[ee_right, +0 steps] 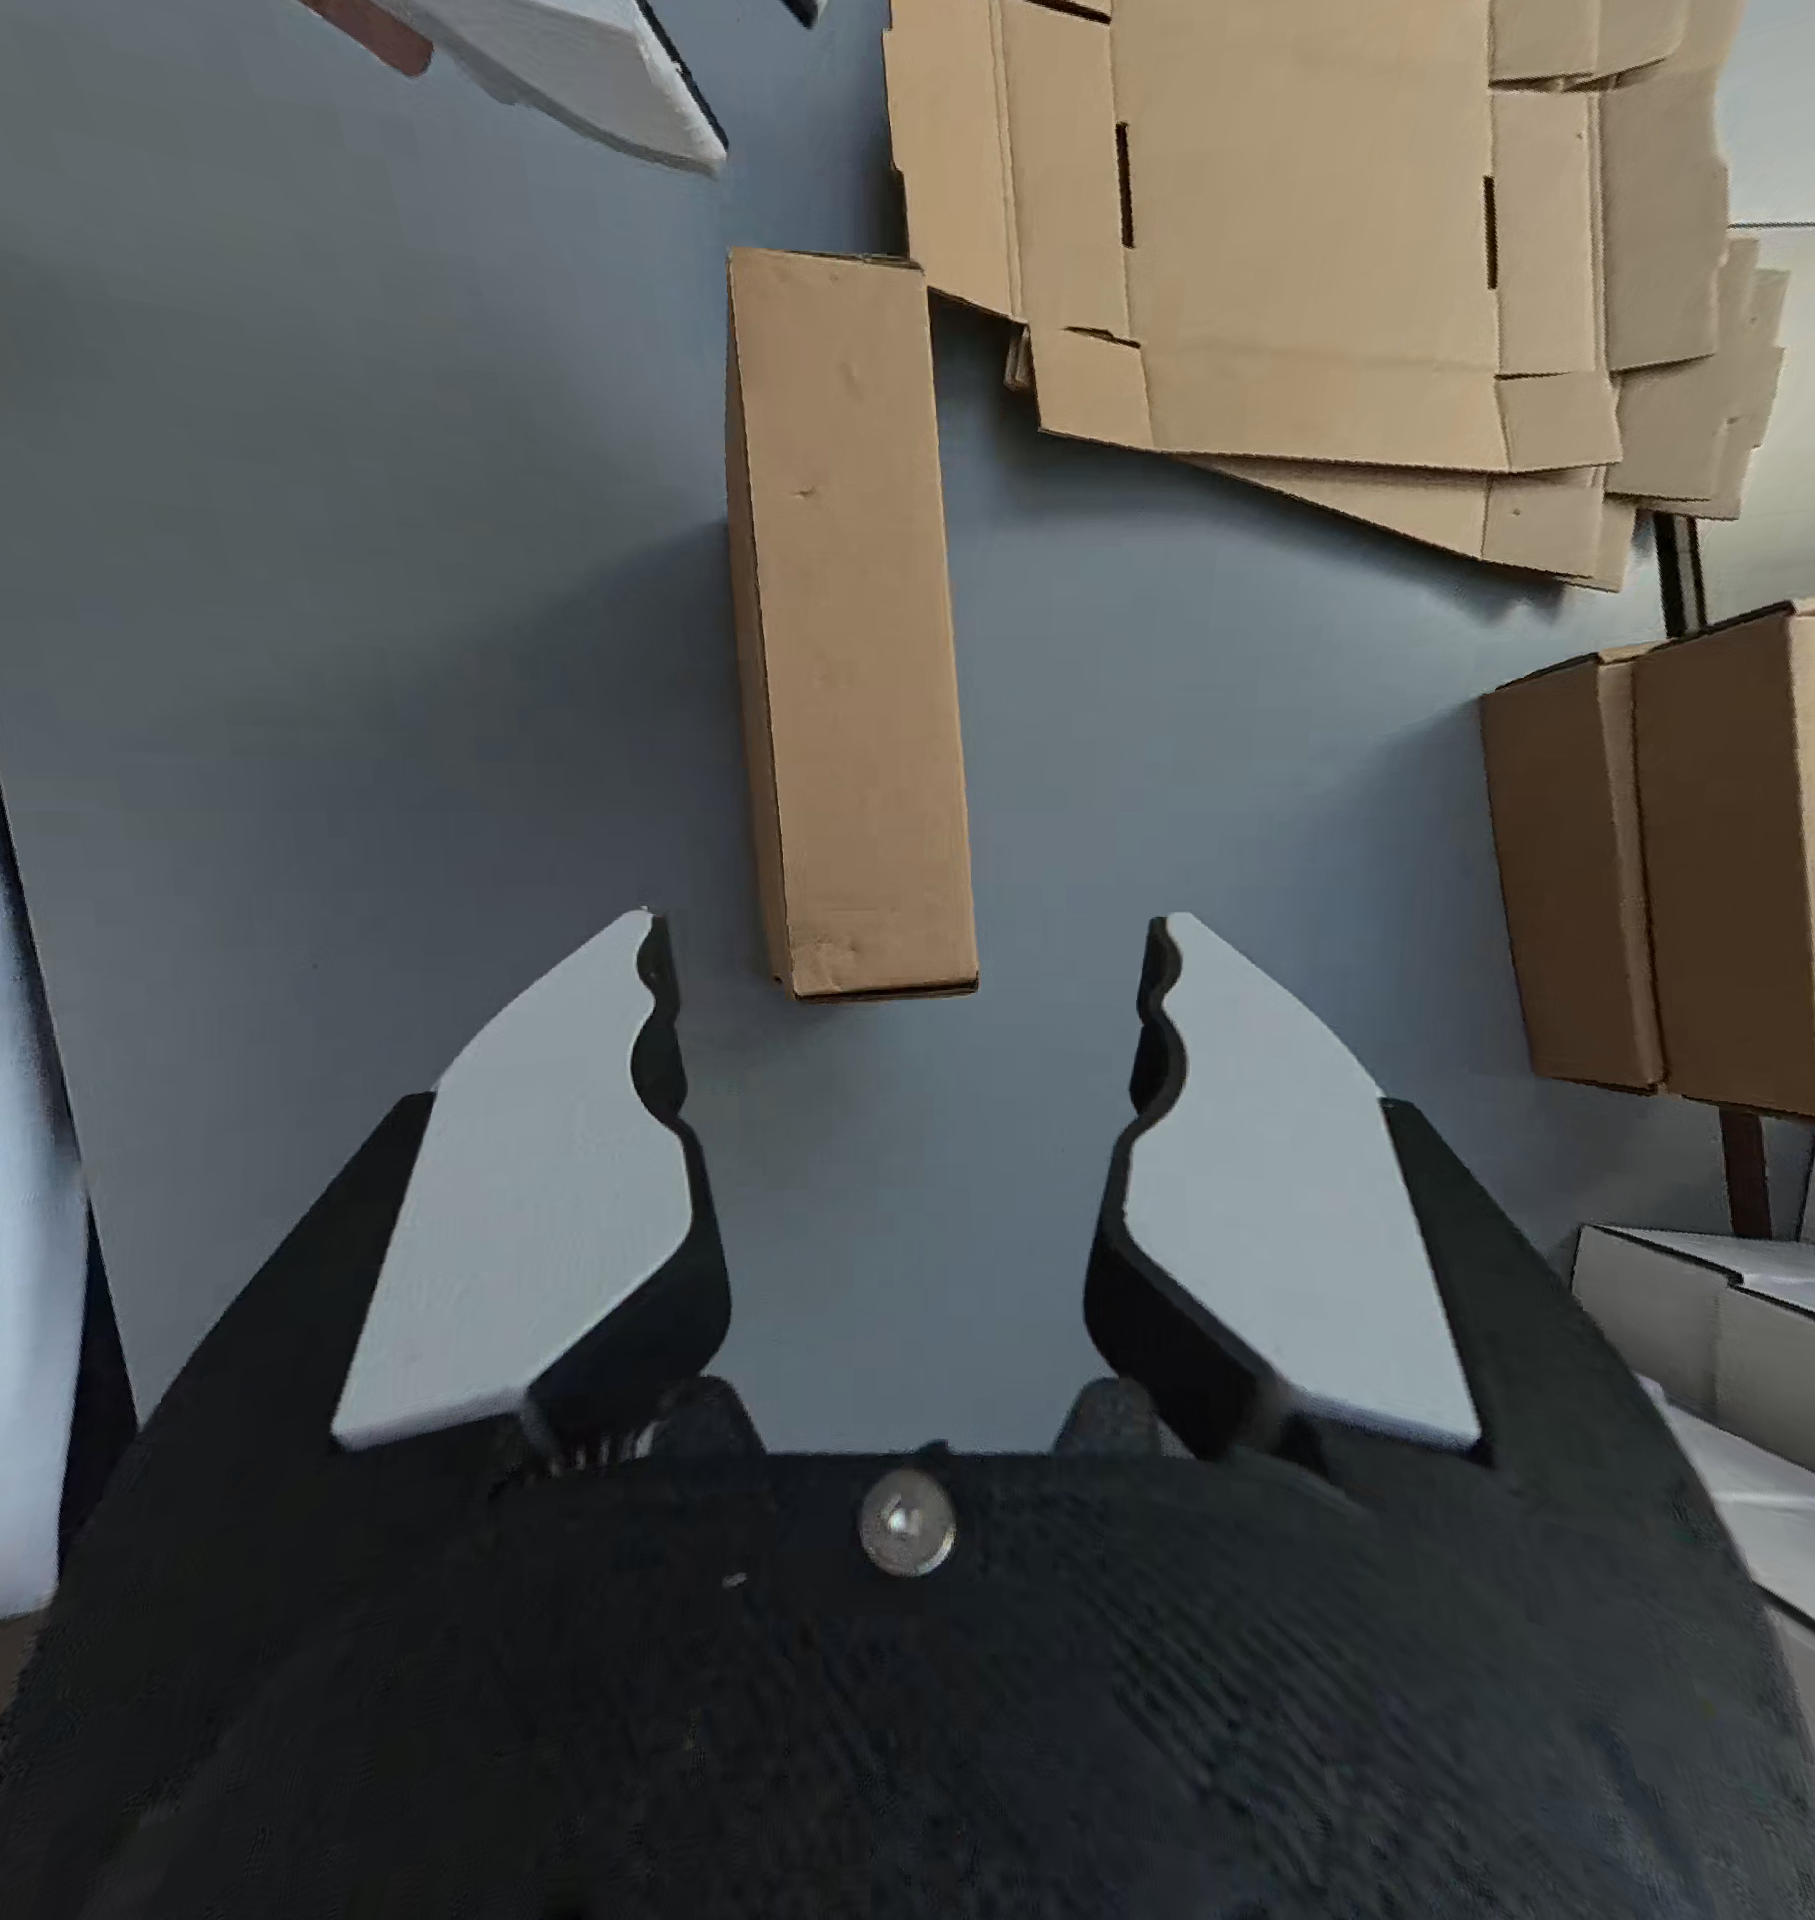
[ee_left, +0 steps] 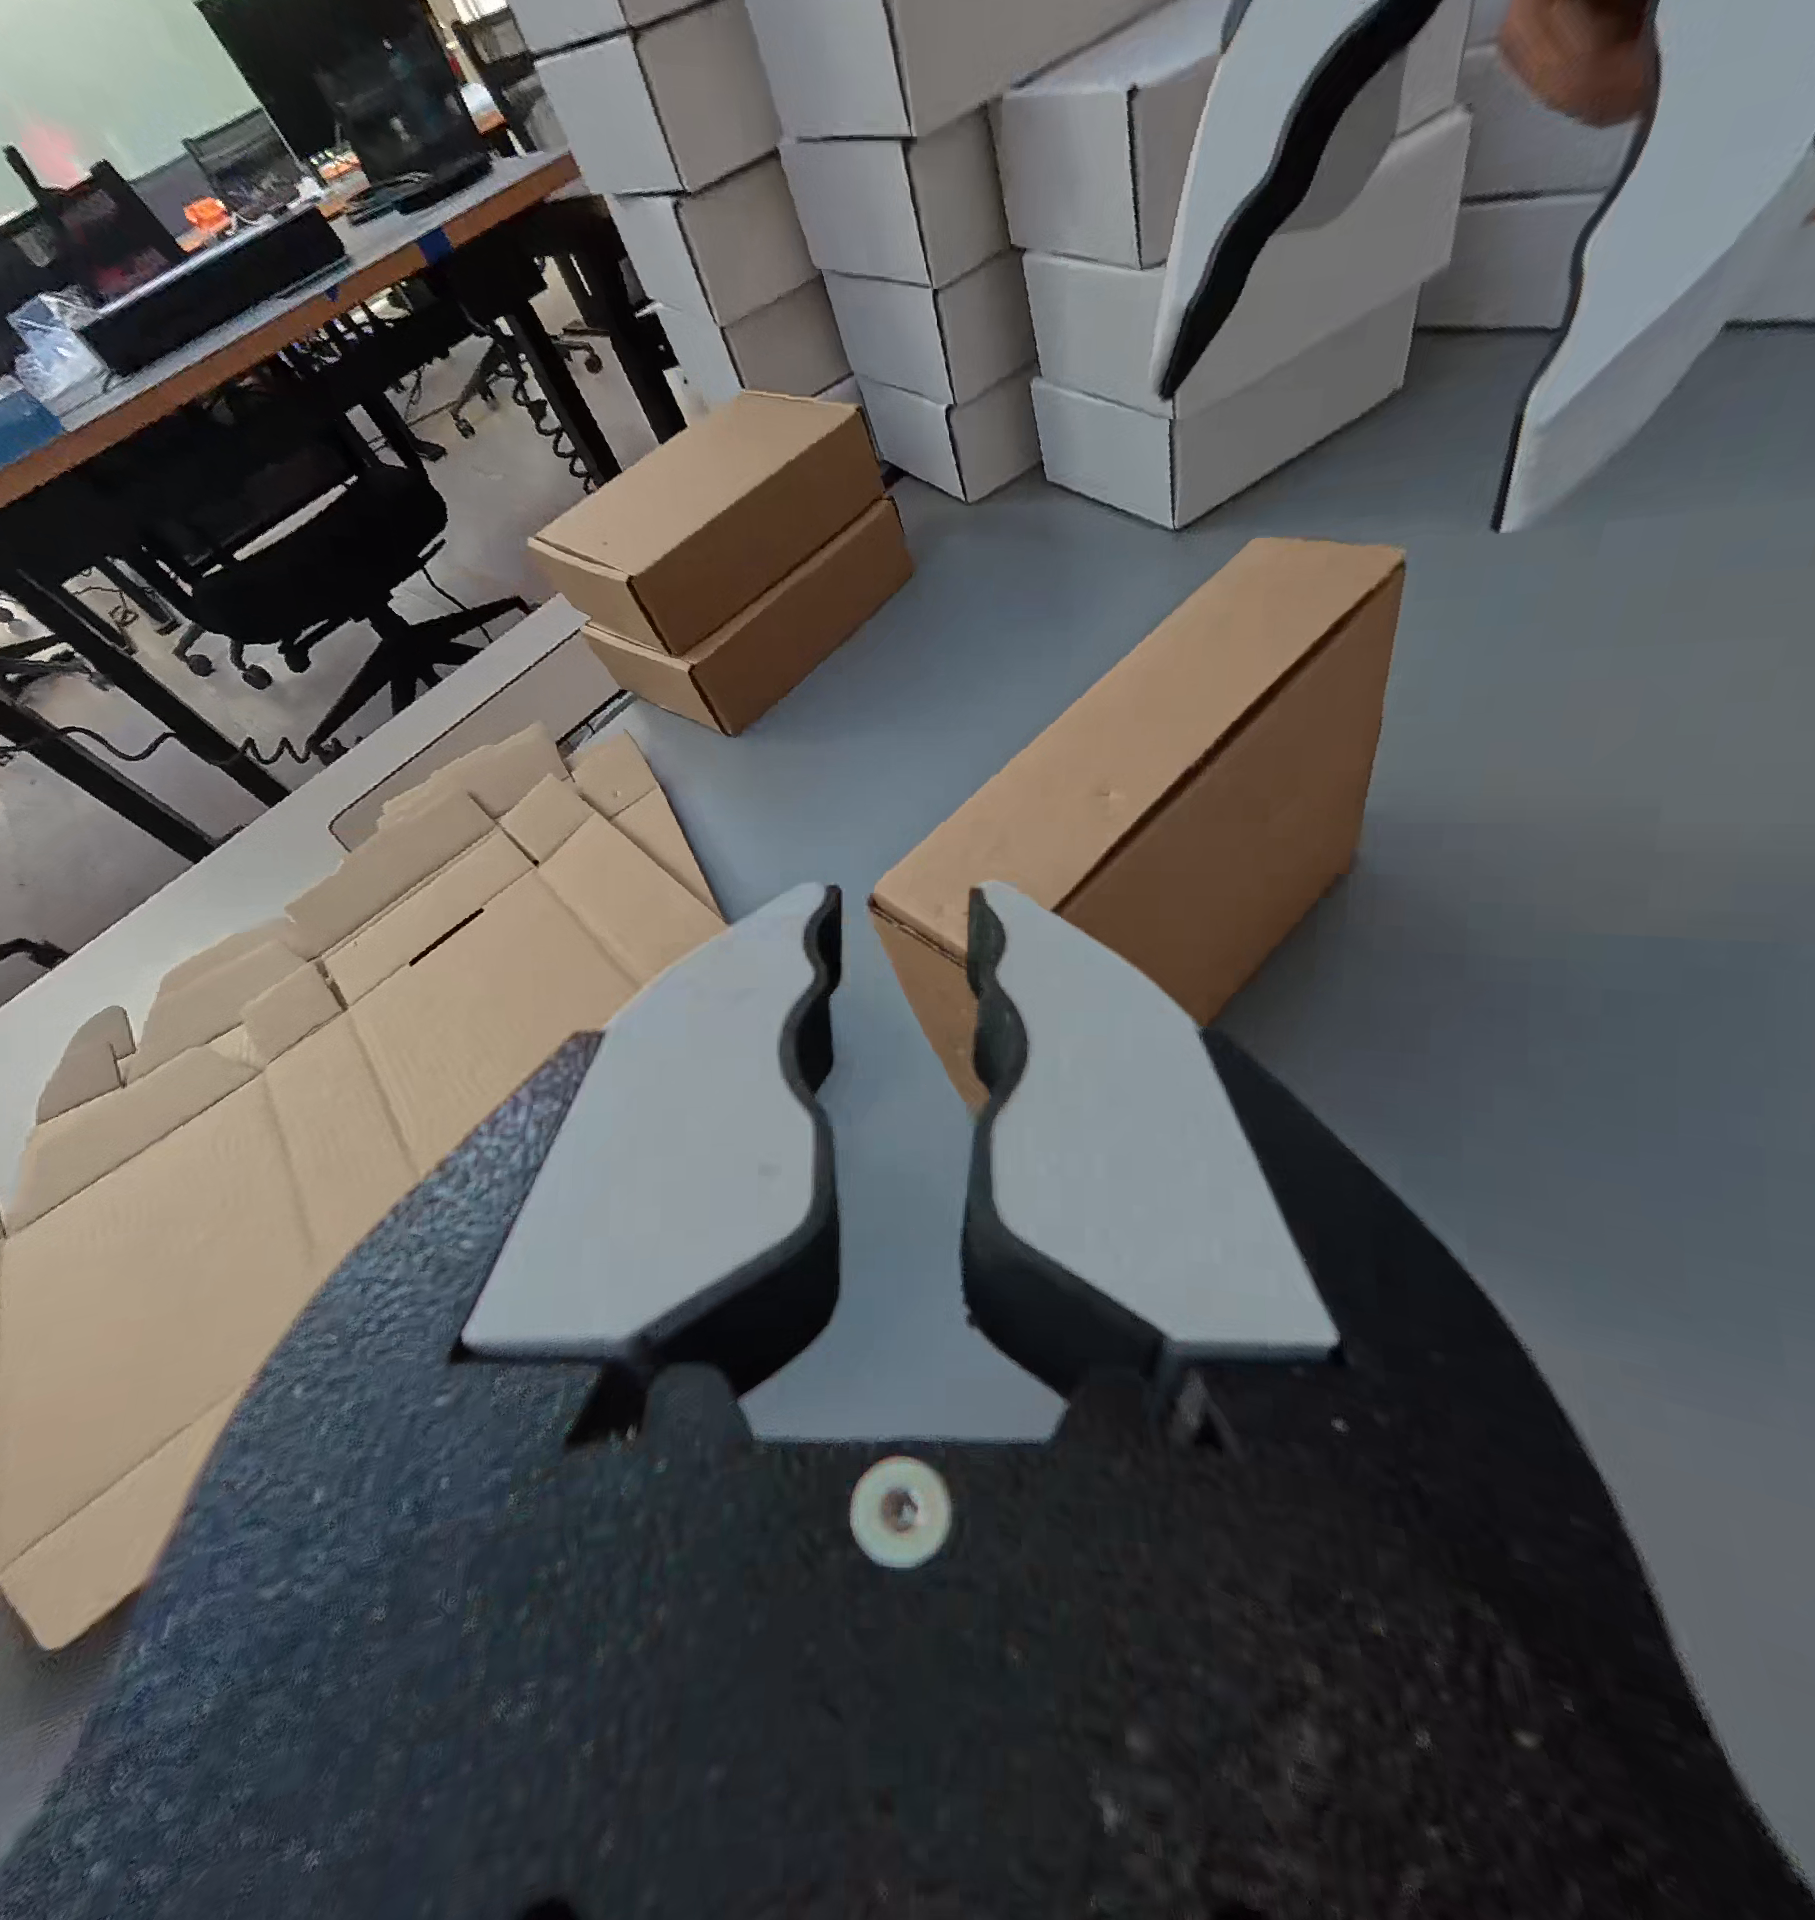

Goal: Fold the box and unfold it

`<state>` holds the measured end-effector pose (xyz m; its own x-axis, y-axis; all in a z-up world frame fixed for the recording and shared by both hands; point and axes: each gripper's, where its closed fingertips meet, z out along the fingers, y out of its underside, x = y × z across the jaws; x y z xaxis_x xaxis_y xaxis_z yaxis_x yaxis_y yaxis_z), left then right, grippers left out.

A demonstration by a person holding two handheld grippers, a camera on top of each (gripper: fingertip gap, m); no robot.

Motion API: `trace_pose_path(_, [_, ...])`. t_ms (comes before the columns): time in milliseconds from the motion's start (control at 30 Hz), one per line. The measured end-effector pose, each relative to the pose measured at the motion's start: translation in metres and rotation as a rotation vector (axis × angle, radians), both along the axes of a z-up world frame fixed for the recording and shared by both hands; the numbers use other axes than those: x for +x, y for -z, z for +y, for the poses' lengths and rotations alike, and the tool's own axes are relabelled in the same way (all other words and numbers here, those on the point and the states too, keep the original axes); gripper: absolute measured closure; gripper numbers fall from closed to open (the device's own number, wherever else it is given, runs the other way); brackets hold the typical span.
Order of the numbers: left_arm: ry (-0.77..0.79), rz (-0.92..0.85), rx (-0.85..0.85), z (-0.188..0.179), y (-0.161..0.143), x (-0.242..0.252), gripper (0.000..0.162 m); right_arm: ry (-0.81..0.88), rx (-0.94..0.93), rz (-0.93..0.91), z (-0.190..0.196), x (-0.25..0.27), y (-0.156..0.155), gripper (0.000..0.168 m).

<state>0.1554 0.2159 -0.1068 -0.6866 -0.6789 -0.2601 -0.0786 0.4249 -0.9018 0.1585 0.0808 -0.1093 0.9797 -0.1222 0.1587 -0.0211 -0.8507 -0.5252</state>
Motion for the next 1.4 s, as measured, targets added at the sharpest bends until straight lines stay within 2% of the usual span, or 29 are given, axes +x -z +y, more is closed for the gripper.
trace_pose_path(167, [-0.065,0.068,-0.211,0.011,-0.001,-0.007,0.112,-0.072,-0.132,0.128,0.040,0.001,0.024,0.082])
trace_pose_path(267, [-0.064,0.119,-0.307,0.010,0.003,-0.015,0.107,-0.122,-0.196,0.140,0.055,-0.002,0.041,0.097])
trace_pose_path(333, [-0.042,0.156,-0.342,0.010,0.007,-0.021,0.102,-0.139,-0.216,0.119,0.063,-0.002,0.046,0.120])
trace_pose_path(500, [-0.054,0.207,-0.366,0.017,0.019,-0.029,0.101,-0.154,-0.225,0.035,0.067,0.002,0.040,0.120])
trace_pose_path(567, [-0.036,0.203,-0.391,0.014,0.019,-0.033,0.102,-0.100,-0.201,-0.057,0.060,0.026,0.020,0.120])
trace_pose_path(633, [-0.023,0.220,-0.395,0.012,0.021,-0.035,0.103,-0.014,-0.167,-0.228,0.050,0.071,-0.015,0.120])
trace_pose_path(733, [-0.015,0.222,-0.369,0.008,0.026,-0.034,0.103,0.024,-0.209,-0.673,0.027,0.157,-0.071,0.120])
trace_pose_path(833, [-0.009,0.225,-0.316,0.005,0.032,-0.033,0.103,0.072,-0.310,-0.962,0.006,0.226,-0.090,0.120])
trace_pose_path(1033, [0.012,0.236,-0.308,0.001,0.041,-0.032,0.104,-0.053,-0.393,-1.128,-0.012,0.286,-0.031,0.120])
trace_pose_path(1133, [0.018,0.252,-0.308,0.001,0.047,-0.030,0.105,-0.033,-0.404,-1.163,-0.018,0.299,-0.013,0.120])
trace_pose_path(1400, [0.033,0.292,-0.315,-0.002,0.059,-0.028,0.105,-0.026,-0.347,-1.184,-0.011,0.305,0.000,0.120])
